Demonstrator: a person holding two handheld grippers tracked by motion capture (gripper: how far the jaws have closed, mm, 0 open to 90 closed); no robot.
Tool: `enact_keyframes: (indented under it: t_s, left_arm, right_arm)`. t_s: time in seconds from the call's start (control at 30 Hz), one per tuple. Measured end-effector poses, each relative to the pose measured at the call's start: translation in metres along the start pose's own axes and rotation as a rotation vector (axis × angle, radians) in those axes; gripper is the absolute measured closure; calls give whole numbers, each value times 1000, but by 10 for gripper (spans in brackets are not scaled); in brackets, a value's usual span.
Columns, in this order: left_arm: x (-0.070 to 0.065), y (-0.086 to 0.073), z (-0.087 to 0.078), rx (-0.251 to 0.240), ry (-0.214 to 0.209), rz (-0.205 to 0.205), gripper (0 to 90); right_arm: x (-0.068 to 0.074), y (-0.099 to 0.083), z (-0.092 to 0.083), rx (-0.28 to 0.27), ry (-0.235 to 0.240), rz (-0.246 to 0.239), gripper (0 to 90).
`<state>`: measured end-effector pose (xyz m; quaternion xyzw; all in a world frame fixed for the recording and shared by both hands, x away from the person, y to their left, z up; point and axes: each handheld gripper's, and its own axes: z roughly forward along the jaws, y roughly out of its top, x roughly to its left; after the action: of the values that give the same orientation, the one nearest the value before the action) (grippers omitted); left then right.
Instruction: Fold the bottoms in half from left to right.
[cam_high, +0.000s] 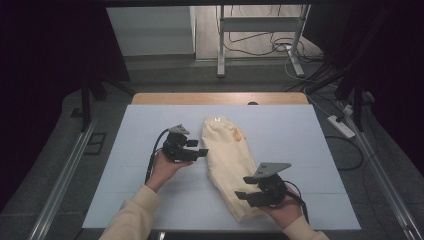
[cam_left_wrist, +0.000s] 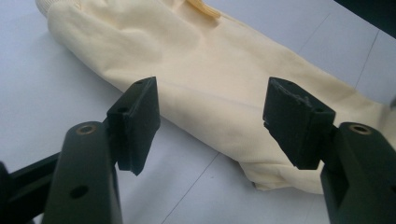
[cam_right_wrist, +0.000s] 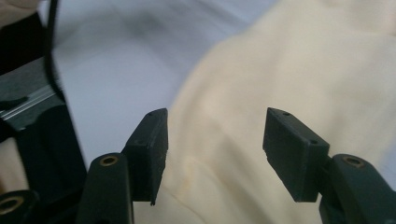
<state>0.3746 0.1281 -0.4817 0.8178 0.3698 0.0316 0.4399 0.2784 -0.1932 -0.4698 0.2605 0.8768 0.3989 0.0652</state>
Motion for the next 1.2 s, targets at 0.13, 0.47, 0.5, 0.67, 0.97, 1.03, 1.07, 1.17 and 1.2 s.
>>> enact_keyframes:
  t_s: [0.13,0.47,0.5,0.67,0.97,1.03,1.07,1.17,1.2]
  left_arm:
    - [0,0,0,3,1,-1,356]
    - [0,0,-1,0,6,0,353]
    - [0,0,-1,-1,6,0,354]
    - [0,-1,-2,-1,7,0,353]
    - [0,-1,-1,1,6,-2,353]
    - [0,-1,-1,4,6,0,352]
    - [0,-1,-1,6,7,1,352]
    - [0,-1,0,9,7,1,352]
    - [0,-1,0,8,7,0,352]
  right_arm:
    - [-19,-9,-2,50,-56,39,365]
    - [-34,-22,8,152,-107,73,322]
    - [-35,-23,9,163,-105,76,321]
    - [-36,-25,14,186,-117,76,309]
    - [-40,-28,22,224,-109,117,307]
    - [-41,-28,23,230,-100,135,310]
    - [-41,-29,23,227,-99,135,311]
    - [-41,-29,23,225,-101,135,318]
    - [-41,-29,23,225,-101,131,331]
